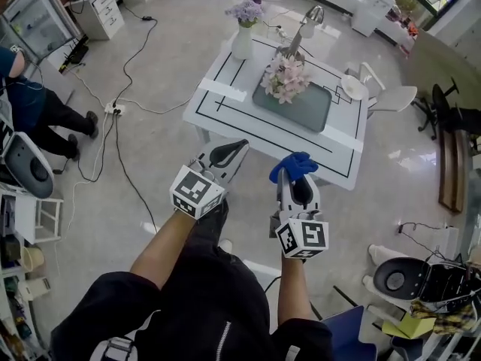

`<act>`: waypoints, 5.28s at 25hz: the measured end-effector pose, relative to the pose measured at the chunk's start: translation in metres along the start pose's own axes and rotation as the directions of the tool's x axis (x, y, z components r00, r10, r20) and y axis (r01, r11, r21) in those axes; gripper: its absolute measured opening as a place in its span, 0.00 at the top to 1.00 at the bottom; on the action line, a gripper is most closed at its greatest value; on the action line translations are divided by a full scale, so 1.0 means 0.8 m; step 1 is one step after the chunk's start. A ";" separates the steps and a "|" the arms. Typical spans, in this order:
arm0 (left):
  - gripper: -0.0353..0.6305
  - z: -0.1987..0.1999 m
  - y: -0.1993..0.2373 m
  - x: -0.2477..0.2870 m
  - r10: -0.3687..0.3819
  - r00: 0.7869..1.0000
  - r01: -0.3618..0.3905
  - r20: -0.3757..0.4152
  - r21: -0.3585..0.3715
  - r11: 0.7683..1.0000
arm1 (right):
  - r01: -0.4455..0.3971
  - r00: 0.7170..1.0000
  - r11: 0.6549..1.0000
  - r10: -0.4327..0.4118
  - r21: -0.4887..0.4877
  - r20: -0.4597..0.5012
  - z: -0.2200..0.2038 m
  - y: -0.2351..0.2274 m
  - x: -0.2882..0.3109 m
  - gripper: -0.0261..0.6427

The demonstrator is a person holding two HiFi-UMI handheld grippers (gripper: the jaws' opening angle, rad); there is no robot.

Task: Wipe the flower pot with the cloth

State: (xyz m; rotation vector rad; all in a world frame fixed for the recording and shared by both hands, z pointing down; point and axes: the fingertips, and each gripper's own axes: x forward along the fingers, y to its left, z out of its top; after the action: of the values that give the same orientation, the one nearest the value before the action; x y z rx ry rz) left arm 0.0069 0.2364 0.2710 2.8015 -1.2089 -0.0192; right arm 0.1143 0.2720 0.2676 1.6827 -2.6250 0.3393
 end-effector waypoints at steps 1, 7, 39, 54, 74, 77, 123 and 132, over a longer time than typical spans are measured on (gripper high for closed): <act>0.94 -0.001 0.016 0.017 -0.004 1.000 0.004 -0.002 0.005 1.000 | -0.001 1.000 1.000 0.001 -0.002 -0.001 0.002 -0.008 0.021 0.80; 0.94 -0.014 0.098 0.110 -0.054 0.997 0.054 -0.047 0.003 0.999 | 0.040 0.998 0.999 -0.039 0.016 -0.047 0.006 -0.054 0.135 0.80; 0.94 -0.140 0.212 0.306 -0.115 0.971 0.095 -0.211 -0.101 0.990 | 0.261 0.953 0.906 -0.188 0.332 -0.237 -0.127 -0.346 0.336 0.80; 0.94 -0.151 0.218 0.299 -0.060 0.969 0.053 -0.240 -0.032 0.998 | 0.209 0.943 0.743 0.019 0.636 -0.332 -0.206 -0.402 0.423 0.80; 0.94 -0.159 0.222 0.333 -0.065 0.967 0.064 -0.247 -0.012 0.998 | 0.050 0.925 0.687 0.242 0.725 -0.294 -0.226 -0.392 0.442 0.80; 0.94 -0.160 0.221 0.336 -0.067 0.967 0.065 -0.247 -0.015 0.998 | 0.041 0.919 0.684 0.261 0.728 -0.297 -0.226 -0.385 0.438 0.80; 0.94 -0.178 0.300 0.260 0.081 0.975 -0.096 -0.209 -0.062 0.993 | 0.182 0.898 0.649 0.196 0.739 -0.393 -0.241 -0.264 0.413 0.80; 0.94 -0.177 0.306 0.260 0.116 0.972 -0.132 -0.204 -0.066 0.989 | 0.225 0.938 0.652 0.057 0.724 -0.343 -0.221 -0.321 0.397 0.80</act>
State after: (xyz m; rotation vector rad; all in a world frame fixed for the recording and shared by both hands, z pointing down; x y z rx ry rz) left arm -0.0210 -0.0709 0.4382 2.5822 -1.3001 0.2127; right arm 0.1905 -0.0833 0.5242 1.6514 -2.2297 1.7619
